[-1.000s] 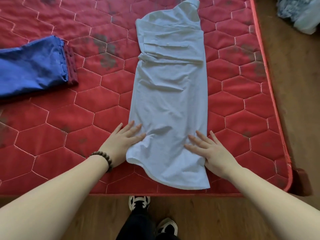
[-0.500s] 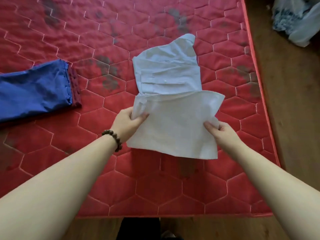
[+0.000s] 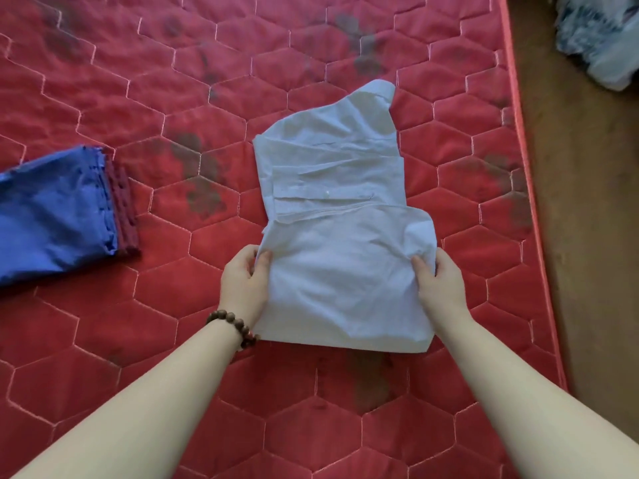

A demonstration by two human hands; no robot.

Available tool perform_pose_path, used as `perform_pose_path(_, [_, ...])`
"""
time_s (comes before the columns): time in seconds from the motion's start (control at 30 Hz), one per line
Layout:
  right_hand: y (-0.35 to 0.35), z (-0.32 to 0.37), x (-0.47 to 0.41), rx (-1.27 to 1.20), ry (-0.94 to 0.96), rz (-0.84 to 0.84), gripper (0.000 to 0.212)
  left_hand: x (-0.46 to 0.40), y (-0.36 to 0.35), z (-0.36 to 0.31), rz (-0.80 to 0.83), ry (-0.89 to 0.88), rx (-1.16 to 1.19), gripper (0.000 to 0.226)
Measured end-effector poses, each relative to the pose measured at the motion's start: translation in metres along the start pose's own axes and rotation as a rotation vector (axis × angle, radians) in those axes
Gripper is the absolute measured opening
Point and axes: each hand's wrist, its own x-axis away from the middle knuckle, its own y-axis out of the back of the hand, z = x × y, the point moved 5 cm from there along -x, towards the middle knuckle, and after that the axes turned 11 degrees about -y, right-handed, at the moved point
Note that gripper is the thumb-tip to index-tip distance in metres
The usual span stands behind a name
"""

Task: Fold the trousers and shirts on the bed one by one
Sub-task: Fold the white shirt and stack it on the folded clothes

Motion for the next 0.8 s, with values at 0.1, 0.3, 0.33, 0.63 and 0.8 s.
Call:
perform_pose_path(0.1, [0.004, 0.036, -0.018, -0.035, 0.075, -0.003, 0.023, -0.028, 0.001, -0.025, -0.067, -0.057, 0.039, 0.026])
perform_pose_path(0.3, [-0.001, 0.125, -0.089, -0.180, 0.215, 0.039, 0.015, -0.117, 0.001, -0.063, -0.210, -0.150, 0.063, 0.023])
perform_pose_path(0.33, [-0.006, 0.134, -0.104, -0.178, 0.214, 0.051, 0.012, -0.133, -0.002, -0.063, -0.218, -0.138, 0.043, 0.022])
perform_pose_path(0.63, [-0.058, 0.133, -0.218, -0.116, -0.142, 0.126, 0.026, -0.225, -0.035, -0.019, -0.112, 0.157, -0.179, 0.036])
perform_pose_path(0.8, [-0.052, 0.149, -0.215, -0.097, 0.094, 0.039, 0.011, -0.228, -0.030, -0.027, -0.183, 0.055, -0.043, 0.019])
